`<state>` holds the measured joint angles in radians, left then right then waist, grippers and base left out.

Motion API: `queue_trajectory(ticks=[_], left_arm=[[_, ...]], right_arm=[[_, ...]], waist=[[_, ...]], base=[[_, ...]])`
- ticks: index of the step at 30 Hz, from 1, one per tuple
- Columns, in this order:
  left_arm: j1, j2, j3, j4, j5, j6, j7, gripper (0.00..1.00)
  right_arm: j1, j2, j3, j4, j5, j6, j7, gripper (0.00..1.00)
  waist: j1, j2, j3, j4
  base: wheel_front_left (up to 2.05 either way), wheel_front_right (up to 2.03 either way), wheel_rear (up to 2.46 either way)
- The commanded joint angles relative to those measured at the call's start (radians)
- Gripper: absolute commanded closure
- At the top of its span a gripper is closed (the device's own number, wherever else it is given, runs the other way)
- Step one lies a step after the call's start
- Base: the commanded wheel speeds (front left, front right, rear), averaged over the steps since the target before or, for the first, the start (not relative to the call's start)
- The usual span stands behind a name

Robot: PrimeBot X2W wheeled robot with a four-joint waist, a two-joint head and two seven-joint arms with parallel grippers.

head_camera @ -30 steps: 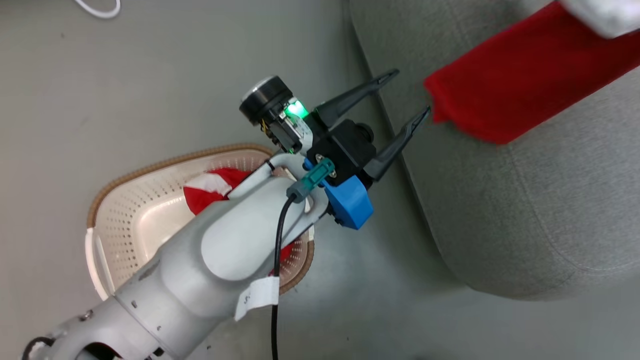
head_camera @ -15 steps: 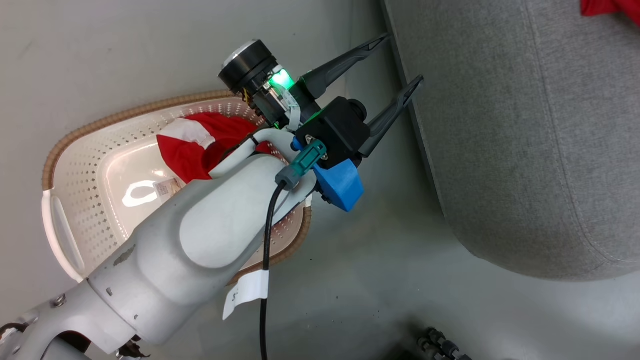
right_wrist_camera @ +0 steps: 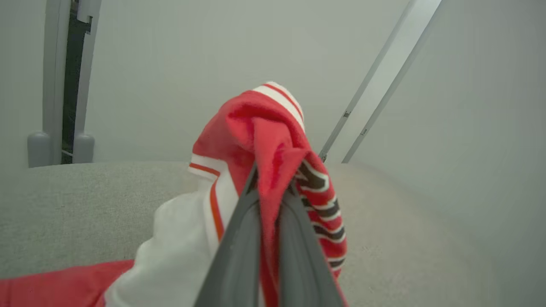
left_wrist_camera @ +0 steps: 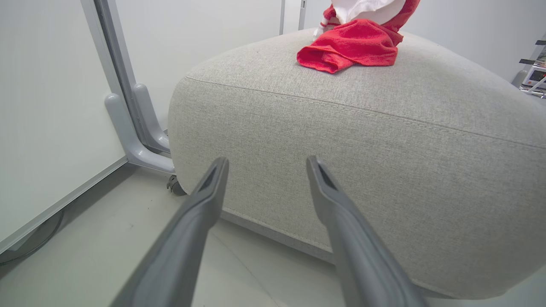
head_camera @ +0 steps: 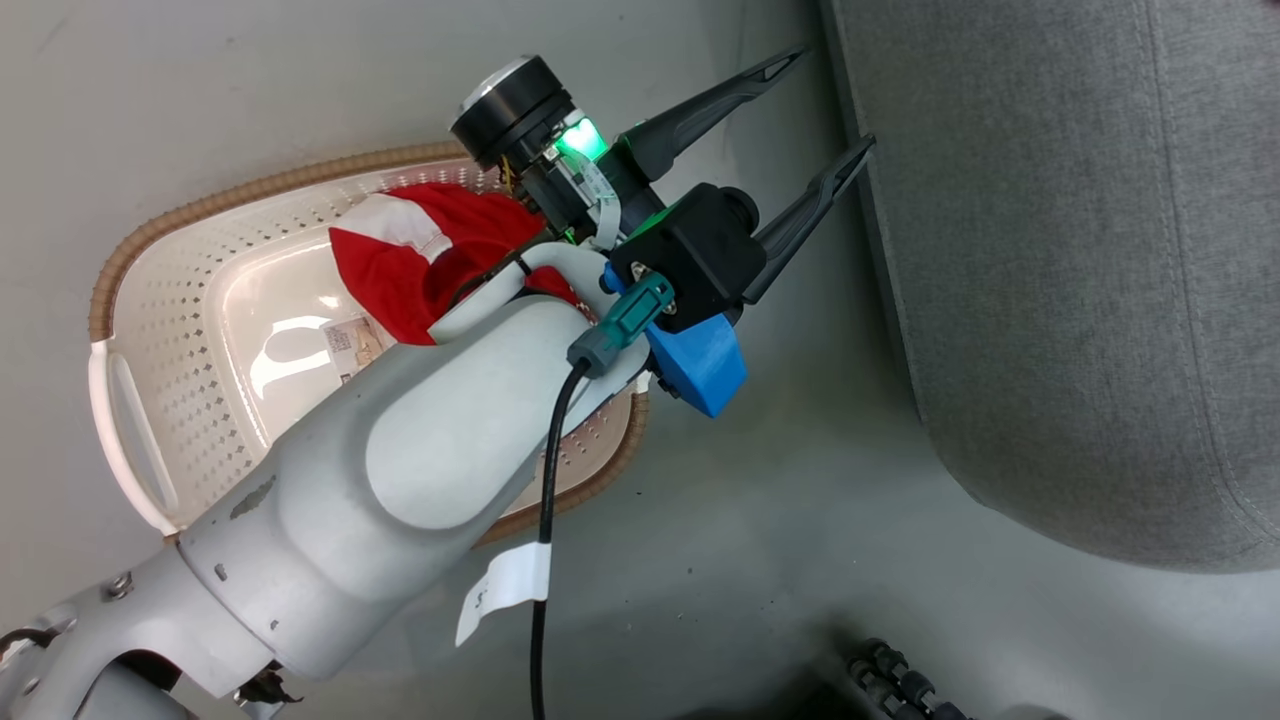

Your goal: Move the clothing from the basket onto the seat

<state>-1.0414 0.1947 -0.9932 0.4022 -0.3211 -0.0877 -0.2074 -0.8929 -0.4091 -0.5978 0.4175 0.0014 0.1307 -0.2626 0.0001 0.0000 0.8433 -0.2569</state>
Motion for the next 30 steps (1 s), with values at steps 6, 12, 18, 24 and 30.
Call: queue_trajectory(ticks=[6, 12, 18, 24, 30], left_arm=[[-0.024, -0.005, -0.006, -0.001, 0.006, 0.007, -0.008, 0.00], [-0.030, 0.000, -0.007, 0.006, 0.000, 0.011, -0.014, 0.00], [-0.016, -0.003, -0.004, 0.017, -0.007, 0.019, -0.028, 0.00], [0.024, -0.018, 0.008, 0.038, -0.023, 0.030, -0.052, 0.00], [0.081, -0.027, 0.064, 0.034, -0.045, 0.054, -0.059, 0.00]], right_arm=[[0.038, 0.023, -0.001, 0.085, 0.002, 0.000, -0.003, 1.00], [0.053, 0.047, 0.003, 0.150, 0.015, 0.000, -0.003, 0.82], [0.102, 0.073, -0.019, 0.100, 0.021, 0.000, -0.003, 0.00], [0.216, 0.122, -0.031, -0.039, -0.015, 0.000, -0.003, 0.00], [0.301, 0.162, 0.032, -0.171, -0.026, 0.000, -0.003, 0.00]], waist=[[-0.0001, 0.0000, 0.009, 0.015], [-0.0001, 0.0000, 0.011, 0.021], [-0.0001, 0.0000, -0.023, 0.019], [-0.0001, 0.0000, -0.117, 0.021], [-0.0001, 0.0000, -0.231, 0.044]], base=[[0.00, 0.00, 0.00], [0.00, 0.00, 0.00], [0.00, 0.00, 0.00], [0.00, 0.00, 0.00], [0.00, 0.00, 0.00]])
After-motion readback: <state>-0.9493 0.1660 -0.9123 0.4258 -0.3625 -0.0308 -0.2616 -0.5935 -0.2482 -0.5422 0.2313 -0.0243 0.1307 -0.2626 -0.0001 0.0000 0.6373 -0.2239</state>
